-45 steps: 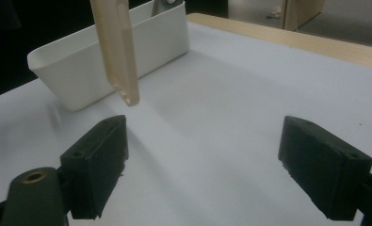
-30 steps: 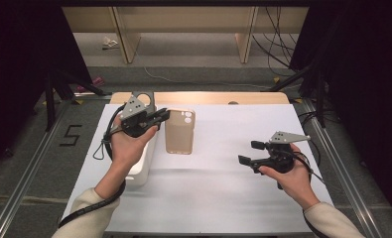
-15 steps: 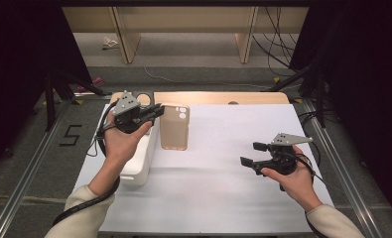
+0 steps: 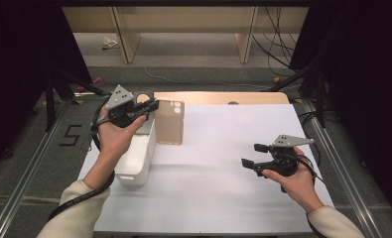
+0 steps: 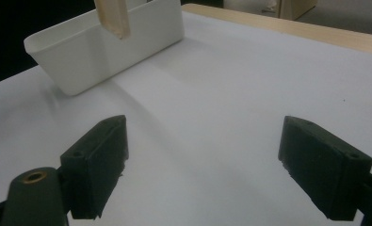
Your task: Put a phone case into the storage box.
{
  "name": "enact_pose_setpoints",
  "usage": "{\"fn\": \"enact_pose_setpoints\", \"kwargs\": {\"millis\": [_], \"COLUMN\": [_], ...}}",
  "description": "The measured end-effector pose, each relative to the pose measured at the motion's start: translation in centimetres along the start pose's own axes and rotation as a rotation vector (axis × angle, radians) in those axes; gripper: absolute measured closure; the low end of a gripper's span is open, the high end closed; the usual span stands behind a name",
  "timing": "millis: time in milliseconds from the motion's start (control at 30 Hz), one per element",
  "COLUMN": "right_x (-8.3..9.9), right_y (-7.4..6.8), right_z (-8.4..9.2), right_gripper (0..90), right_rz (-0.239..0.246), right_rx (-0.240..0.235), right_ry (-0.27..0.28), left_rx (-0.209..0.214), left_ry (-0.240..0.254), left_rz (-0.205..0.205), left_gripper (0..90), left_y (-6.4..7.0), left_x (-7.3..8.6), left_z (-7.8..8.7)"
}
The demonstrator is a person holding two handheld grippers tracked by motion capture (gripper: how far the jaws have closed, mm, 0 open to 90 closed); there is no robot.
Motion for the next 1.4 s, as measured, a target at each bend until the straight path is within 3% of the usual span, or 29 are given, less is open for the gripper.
{"fn": "enact_pose_setpoints", "kwargs": {"millis": [400,1100,1400], "right_x": [0.1,0.2,0.2], "right_y": [0.1,0.0,0.1], "right_z": [0.1,0.2,0.3], "right_gripper": [17.3,17.3,17.3], "right_rz": [-0.001,-0.003,-0.005], "right_rx": [0.0,-0.002,0.001], "right_ry": [-0.001,-0.001,0.001], "left_rx": [-0.045,-0.117,-0.15], "left_ry": [0.026,0.032,0.023], "left_rz": [-0.014,-0.025,-0.031], "left_gripper": [82.8,82.9,82.9], "left_y": [-2.3,-6.1,-7.7], "left_x": [-1.6,-1.6,-0.9], "left_z": [0.7,1.3,1.2]}}
Point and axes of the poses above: each handheld gripper's, and its own axes: z roughly backward along the jaws, x roughly out of its underside, y roughly to its right, the point moved 7 cm from there along -z, roughly forward along the jaws, and after that the axes turned 1 degree about -x, right-handed, at the moved point
